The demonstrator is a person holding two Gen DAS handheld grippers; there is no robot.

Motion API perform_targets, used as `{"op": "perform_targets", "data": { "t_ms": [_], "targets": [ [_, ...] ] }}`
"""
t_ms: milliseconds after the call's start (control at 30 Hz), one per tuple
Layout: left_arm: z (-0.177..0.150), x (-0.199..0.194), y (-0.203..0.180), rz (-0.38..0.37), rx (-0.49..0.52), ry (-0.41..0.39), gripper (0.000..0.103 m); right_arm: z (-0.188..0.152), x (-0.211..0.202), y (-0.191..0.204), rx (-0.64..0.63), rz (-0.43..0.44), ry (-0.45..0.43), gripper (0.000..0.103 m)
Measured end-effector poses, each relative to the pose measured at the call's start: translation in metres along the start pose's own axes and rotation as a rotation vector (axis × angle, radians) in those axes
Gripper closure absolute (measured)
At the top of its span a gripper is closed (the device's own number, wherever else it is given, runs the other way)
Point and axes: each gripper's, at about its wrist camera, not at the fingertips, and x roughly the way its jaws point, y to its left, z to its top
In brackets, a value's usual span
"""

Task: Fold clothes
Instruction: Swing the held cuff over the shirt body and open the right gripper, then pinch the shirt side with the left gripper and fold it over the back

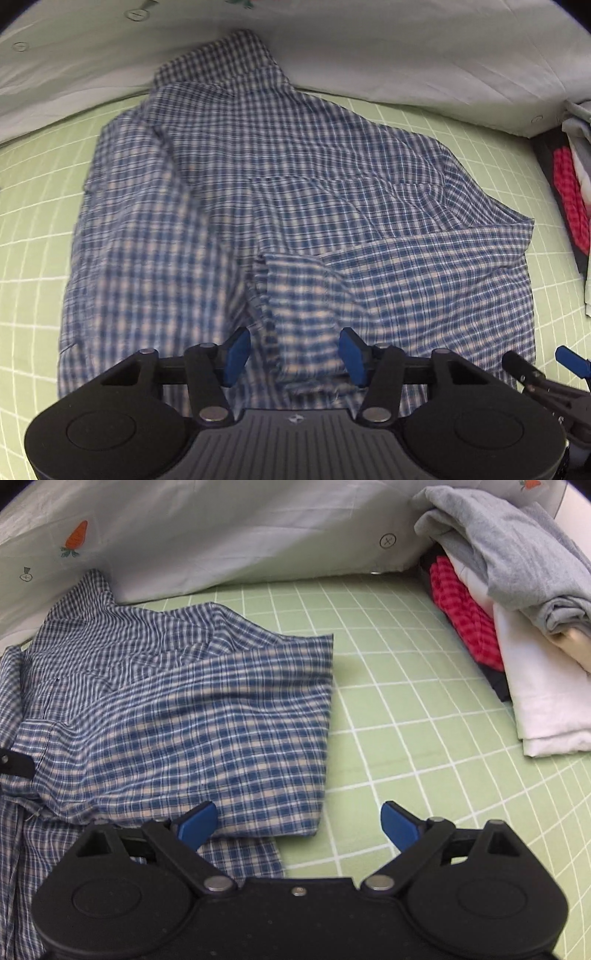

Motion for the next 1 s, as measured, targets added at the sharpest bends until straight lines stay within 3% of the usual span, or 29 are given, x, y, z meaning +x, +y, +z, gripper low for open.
{"op": "perform_targets", "data": {
  "t_ms": [100, 133, 167, 200, 233, 467, 733, 867, 1000],
  "targets": [
    [0.003, 0.008, -0.004, -0.004, 0.002, 0.019, 0.048, 0.000, 0.003, 0.002, -0.005, 0.011, 0.008, 0.007],
    [0.003, 0.009, -0.005, -0.009, 0.001, 0.022, 0.055, 0.000, 0.004, 0.002, -0.006, 0.016, 0.009, 0.007],
    [0.003, 0.009, -0.004, -0.022, -0.001, 0.020, 0.063, 0.000, 0.004, 0.003, -0.007, 0.020, 0.012, 0.007],
    [0.003, 0.008, -0.004, -0.034, -0.003, 0.017, 0.085, -0.001, 0.004, 0.004, -0.007, 0.025, 0.014, 0.007],
    [0.003, 0.008, -0.003, -0.047, -0.005, 0.014, 0.091, -0.001, 0.004, 0.005, -0.007, 0.029, 0.016, 0.007],
    [-0.001, -0.021, -0.002, -0.069, 0.016, -0.091, 0.096, -0.004, -0.003, 0.008, -0.015, 0.028, 0.005, 0.007],
    [0.016, -0.082, 0.052, -0.064, -0.142, -0.276, 0.096, -0.005, -0.015, 0.019, -0.073, 0.046, -0.011, 0.007],
    [0.028, -0.106, 0.110, 0.034, -0.258, -0.364, 0.096, -0.007, -0.017, 0.033, -0.137, 0.057, 0.000, 0.007],
    [0.035, -0.113, 0.178, 0.141, -0.381, -0.399, 0.097, -0.006, -0.017, 0.050, -0.203, 0.063, 0.016, 0.007]
  ]
}}
